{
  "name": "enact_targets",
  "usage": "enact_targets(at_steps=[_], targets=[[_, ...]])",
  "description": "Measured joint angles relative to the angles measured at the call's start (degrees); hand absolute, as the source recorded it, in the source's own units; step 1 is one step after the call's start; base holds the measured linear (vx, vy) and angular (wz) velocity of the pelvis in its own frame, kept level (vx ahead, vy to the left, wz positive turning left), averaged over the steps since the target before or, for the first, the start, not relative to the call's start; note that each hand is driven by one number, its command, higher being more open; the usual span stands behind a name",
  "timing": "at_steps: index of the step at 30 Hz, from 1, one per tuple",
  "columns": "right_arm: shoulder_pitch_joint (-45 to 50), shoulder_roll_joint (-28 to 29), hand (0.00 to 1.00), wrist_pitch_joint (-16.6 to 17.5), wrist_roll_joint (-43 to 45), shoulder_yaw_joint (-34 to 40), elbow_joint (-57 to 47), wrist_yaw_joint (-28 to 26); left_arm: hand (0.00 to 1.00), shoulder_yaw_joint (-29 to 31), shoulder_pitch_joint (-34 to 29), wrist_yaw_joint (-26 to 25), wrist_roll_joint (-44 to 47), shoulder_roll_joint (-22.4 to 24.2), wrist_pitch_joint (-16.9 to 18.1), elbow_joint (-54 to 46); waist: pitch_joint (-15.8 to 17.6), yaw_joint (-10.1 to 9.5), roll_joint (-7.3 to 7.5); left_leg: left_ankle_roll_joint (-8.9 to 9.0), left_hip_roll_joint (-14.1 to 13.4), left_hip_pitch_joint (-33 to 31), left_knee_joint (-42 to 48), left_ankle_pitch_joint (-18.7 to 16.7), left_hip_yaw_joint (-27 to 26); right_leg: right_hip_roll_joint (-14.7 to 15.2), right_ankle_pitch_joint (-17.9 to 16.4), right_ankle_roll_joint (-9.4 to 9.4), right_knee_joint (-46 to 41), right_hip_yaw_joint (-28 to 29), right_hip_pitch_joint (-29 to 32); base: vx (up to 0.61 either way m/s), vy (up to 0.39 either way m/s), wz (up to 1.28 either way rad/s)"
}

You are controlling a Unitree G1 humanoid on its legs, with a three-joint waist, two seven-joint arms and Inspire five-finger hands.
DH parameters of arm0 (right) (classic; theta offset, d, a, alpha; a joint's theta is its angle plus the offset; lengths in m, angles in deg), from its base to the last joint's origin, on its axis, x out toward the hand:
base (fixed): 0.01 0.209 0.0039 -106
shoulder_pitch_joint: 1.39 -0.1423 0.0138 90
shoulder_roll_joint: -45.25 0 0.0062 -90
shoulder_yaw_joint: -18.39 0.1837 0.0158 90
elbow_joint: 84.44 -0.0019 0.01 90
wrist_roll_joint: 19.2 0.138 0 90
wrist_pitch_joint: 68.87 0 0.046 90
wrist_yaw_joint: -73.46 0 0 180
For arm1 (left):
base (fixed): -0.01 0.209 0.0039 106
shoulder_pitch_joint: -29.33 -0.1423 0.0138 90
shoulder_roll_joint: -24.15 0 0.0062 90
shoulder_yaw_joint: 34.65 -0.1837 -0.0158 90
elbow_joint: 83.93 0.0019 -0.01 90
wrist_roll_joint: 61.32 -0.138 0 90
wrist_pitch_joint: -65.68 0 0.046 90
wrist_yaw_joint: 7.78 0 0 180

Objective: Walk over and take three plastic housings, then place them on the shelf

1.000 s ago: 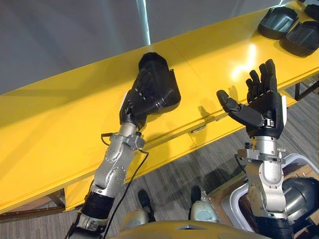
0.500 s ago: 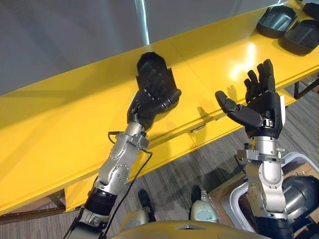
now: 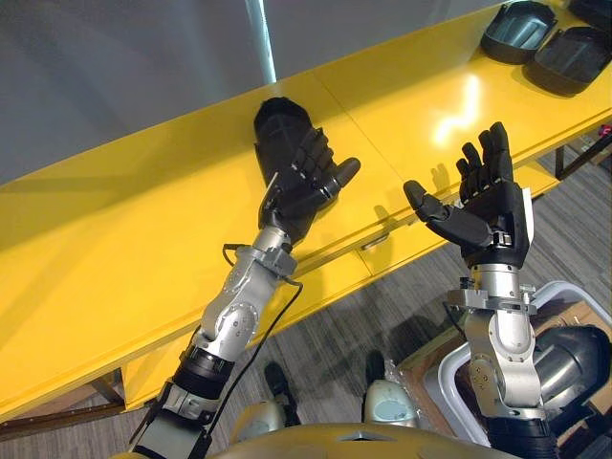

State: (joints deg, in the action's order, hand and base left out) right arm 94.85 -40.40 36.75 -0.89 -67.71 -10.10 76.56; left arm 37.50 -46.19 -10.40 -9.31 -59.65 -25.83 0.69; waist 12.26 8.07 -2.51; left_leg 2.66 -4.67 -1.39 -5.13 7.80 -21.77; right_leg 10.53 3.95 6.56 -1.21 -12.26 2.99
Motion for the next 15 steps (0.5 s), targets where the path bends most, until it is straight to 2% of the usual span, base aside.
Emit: enact_targets(at_steps=[15], targets=[[0.4,0.0,1.00,0.0,0.0,-0.2,0.0,-0.5,1.00,-0.5,3.6,-1.9,4.1,1.0,0.3,3.8,0.0,0.14,-0.01,-0.09,0.0,0.4,0.0,0.1,-0.2,0.1,0.0,0.00,-0.5,0.1,0.0,0.00,0.000,0.00]])
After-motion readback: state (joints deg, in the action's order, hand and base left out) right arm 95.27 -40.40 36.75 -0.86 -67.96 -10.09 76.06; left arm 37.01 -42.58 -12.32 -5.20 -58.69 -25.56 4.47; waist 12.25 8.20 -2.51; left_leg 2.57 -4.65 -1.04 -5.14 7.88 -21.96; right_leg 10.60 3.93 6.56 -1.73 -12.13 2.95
